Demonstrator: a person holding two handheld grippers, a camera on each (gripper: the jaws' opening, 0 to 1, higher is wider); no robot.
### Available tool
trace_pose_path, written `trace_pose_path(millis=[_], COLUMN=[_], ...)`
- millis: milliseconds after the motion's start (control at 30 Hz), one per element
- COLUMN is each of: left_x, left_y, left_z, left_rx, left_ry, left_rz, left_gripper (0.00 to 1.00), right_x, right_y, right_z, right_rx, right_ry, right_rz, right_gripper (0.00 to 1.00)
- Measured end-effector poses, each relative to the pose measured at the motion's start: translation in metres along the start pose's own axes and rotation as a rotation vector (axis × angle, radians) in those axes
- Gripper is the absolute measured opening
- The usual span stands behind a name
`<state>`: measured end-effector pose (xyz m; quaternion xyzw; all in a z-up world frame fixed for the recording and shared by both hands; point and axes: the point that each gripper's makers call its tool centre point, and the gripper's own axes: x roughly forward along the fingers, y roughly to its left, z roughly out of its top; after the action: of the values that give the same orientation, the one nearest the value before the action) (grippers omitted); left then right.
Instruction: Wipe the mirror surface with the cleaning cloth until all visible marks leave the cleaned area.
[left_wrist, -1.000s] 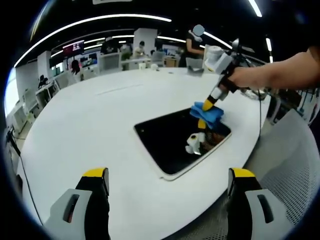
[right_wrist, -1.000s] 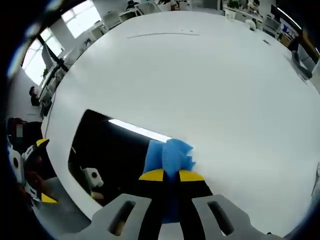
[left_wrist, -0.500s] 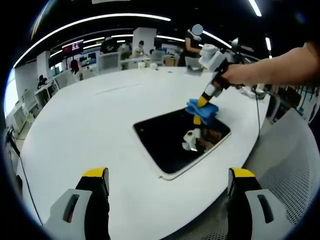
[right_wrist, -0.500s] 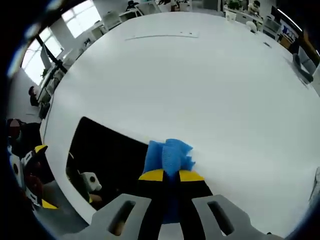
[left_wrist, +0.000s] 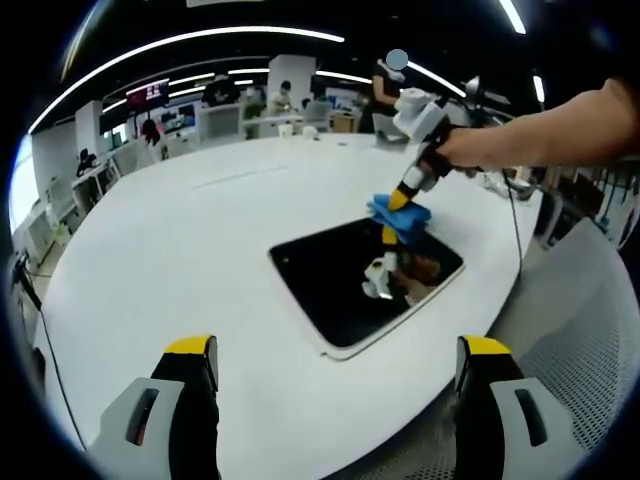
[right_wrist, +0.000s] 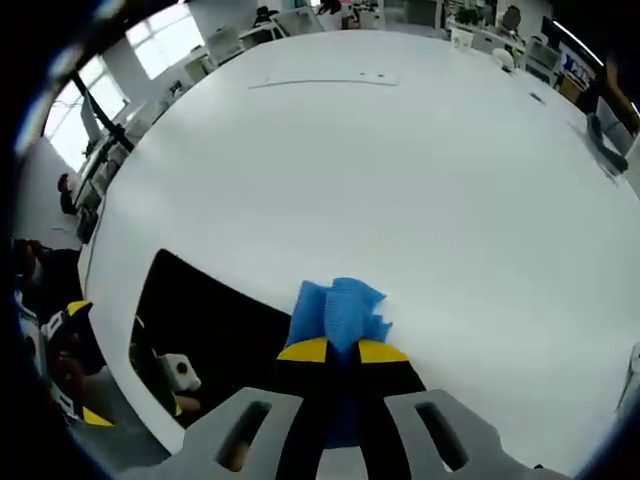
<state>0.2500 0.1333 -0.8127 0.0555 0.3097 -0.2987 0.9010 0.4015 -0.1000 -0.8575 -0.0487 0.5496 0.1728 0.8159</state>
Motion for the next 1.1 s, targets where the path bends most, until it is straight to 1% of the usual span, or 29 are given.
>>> trace_pose_path(millis=[200, 267, 533, 700, 933, 1100], left_x=[0.0, 0.0, 0.0, 0.0, 0.0, 0.0], left_y=[0.0, 0.0, 0.001, 0.002, 0.002, 0.001], left_z=[0.0, 0.0, 0.0, 0.0, 0.0, 0.0], left_rx=[-0.001, 0.0, -0.002, -0.002, 0.003, 0.006], left_ry=[0.003, 0.004, 0.001, -0.001, 0.002, 0.003], left_rz=[0.001, 0.002, 0.006, 0.008, 0.006, 0.004], left_gripper=[1.0, 1.0, 1.0, 1.0, 1.0, 1.0], right_x=[0.002, 0.002, -0.01, -0.019, -0.029, -0.033], right_y=[-0.002, -0.003, -0.005, -0.01, -0.027, -0.044], right_z=[0.002, 0.003, 0.008, 0.005, -0.003, -0.01], right_rx=[-0.007, 0.01, -0.019, -0.017, -0.002, 0.011], right_ry=[-0.003, -0.02, -0.06, -0.072, -0.083, -0.085], right_rz=[0.005, 0.022, 0.023, 0.023, 0.006, -0.016], right_gripper=[0.03, 0.03, 0.04, 0.04, 0.04, 0.04])
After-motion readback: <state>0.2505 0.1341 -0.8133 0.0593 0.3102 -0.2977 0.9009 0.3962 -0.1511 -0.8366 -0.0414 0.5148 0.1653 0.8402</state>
